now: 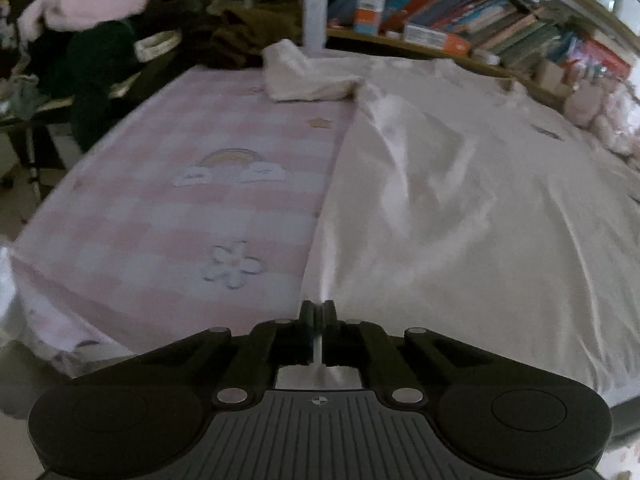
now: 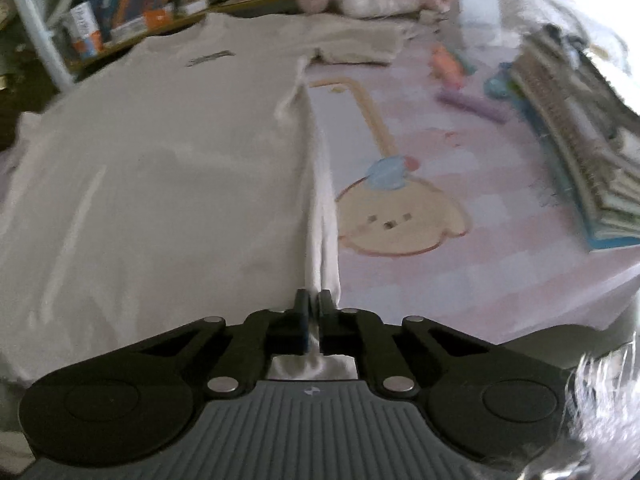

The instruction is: Fold clothes

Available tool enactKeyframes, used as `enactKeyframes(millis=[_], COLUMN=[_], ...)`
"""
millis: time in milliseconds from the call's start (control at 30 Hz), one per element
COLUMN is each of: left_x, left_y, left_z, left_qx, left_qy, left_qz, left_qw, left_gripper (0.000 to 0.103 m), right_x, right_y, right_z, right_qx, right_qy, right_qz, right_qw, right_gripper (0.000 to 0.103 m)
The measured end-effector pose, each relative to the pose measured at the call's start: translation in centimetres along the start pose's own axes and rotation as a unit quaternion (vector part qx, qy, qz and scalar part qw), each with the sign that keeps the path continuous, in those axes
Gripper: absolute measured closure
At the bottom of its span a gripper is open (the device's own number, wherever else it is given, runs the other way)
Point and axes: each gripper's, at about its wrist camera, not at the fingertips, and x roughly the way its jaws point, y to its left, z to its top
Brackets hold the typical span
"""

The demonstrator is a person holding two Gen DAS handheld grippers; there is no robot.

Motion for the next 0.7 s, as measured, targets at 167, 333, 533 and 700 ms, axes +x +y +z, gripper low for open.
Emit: enactKeyframes(millis=[167, 333, 533, 700], left_x=[-0.4, -0.8, -1.1, -1.2], left_y=[-0.5, -1.5, -1.8, -1.8], left_z=[-0.3, -0.8, -1.0, -0.9], left_qx=[0.017, 0.033, 0.041, 0.043], left_qy=[0.007, 0.011, 0.014, 0.017], left_qz=[-0.022, -0.035, -0.042, -0.050], left_qw=[0.9996, 0.9988, 0.9982, 0.9977], left_gripper=[0.101, 0.101, 0.102, 0.093], right_x=[-0.2, -0.3, -0.2, -0.2], right_y=[0.1, -1.7, -1.5, -1.3], right_z=[-0.6, -0.4, -0.3, -0.3], right_qx=[-0.006, 0.011, -0.004, -0.002], right_qy=[-0.012, -0.015, -0.009, -0.006], right_qz=[-0.029, -0.048, -0.053, -0.058], right_qw=[0.999, 0.999, 0.999, 0.998], right_gripper=[0.100, 0.100, 0.100, 0.094])
